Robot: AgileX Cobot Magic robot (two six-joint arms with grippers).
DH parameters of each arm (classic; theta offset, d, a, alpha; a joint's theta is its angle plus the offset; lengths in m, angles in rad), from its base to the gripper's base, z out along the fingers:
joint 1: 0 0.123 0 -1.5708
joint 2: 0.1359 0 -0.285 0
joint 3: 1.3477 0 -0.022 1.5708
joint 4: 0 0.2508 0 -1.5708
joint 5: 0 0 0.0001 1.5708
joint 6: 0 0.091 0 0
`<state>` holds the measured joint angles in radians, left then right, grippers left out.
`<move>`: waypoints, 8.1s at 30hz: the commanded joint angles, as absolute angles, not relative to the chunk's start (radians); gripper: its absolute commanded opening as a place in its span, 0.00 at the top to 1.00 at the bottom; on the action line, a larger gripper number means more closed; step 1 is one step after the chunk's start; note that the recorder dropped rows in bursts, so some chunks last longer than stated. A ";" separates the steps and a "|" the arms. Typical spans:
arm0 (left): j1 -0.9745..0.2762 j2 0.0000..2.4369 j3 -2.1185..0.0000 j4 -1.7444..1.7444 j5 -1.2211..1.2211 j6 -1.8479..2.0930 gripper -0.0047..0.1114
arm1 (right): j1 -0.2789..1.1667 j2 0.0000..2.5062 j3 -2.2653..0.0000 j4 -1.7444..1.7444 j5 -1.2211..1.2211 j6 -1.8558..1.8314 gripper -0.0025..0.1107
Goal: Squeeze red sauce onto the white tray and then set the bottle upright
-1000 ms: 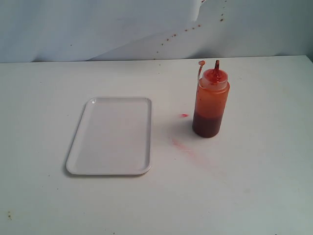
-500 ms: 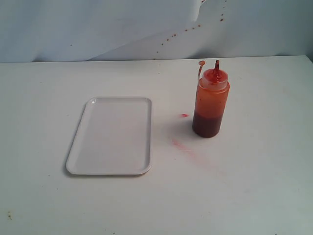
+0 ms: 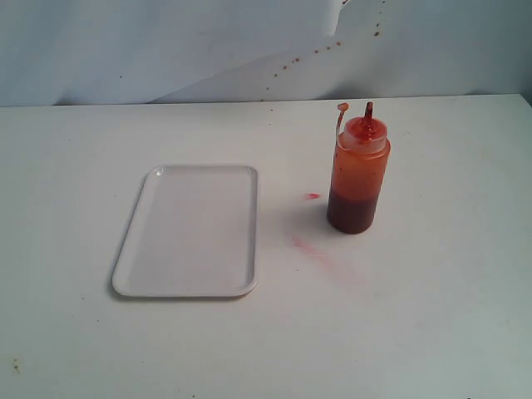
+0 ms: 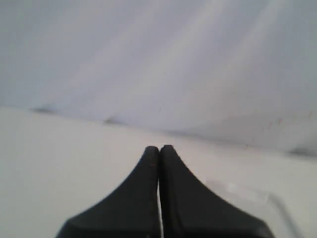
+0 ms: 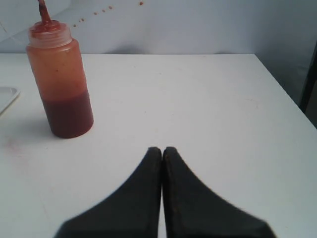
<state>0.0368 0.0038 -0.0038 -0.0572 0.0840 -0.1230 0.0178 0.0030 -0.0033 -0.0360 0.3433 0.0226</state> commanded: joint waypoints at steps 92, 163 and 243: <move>-0.376 2.413 -1.355 1.151 -0.961 -0.443 0.96 | 0.012 0.000 0.000 -0.037 0.342 0.019 0.98; -0.597 2.570 -1.599 0.870 -0.723 -0.601 0.06 | 0.012 0.000 0.000 -0.037 0.342 0.019 0.98; -0.307 1.746 -0.837 1.327 -0.972 -0.695 0.96 | 0.012 0.000 0.000 -0.037 0.342 0.019 0.98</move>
